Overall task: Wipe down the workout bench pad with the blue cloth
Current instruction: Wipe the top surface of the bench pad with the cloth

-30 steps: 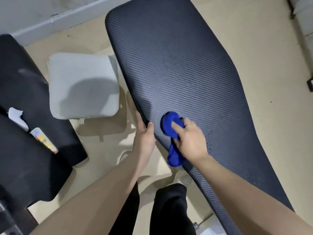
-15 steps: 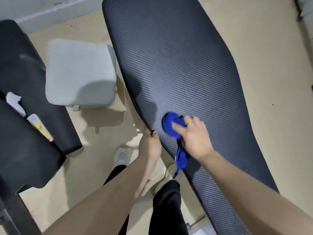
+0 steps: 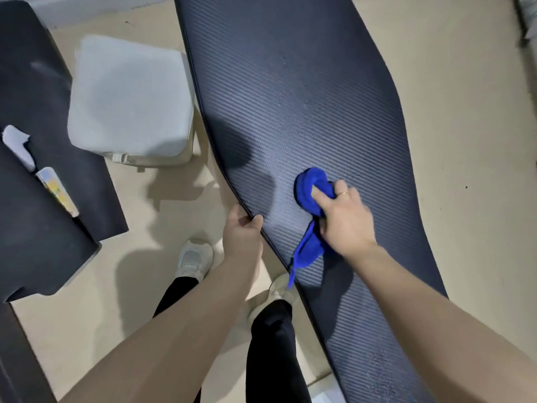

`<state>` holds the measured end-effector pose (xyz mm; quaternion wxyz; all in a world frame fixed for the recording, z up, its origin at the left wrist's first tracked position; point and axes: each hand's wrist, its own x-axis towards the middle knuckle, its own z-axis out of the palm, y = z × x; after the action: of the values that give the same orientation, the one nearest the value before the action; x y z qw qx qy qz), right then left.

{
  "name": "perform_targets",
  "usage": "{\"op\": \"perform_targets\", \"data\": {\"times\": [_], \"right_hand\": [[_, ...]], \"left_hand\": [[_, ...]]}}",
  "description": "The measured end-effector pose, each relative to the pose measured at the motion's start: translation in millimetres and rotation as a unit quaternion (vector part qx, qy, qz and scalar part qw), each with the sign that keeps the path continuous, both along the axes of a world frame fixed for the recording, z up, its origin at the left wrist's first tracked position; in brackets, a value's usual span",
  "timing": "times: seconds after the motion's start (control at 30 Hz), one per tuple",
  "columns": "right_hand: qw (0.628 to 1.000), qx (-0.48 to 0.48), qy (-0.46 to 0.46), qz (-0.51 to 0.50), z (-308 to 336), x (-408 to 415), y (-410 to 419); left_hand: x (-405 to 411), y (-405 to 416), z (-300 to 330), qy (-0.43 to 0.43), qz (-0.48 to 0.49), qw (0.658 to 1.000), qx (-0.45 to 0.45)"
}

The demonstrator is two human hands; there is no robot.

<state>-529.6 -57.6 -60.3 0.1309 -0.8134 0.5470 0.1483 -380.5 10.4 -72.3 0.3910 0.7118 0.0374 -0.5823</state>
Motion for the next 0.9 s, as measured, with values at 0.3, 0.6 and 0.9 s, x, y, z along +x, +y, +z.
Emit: {"op": "perform_targets", "data": {"times": [0.3, 0.6, 0.9], "right_hand": [[0.996, 0.048, -0.059, 0.052, 9, -15, 58], [0.983, -0.076, -0.015, -0.169, -8, -62, -39], [0.995, -0.027, -0.081, -0.055, -9, -77, -23]], "left_hand": [[-39, 5, 14, -0.126, -0.064, 0.989, 0.048], [-84, -16, 13, -0.216, -0.138, 0.954, 0.155], [-109, -14, 28, -0.243, -0.238, 0.930, 0.141]]}}
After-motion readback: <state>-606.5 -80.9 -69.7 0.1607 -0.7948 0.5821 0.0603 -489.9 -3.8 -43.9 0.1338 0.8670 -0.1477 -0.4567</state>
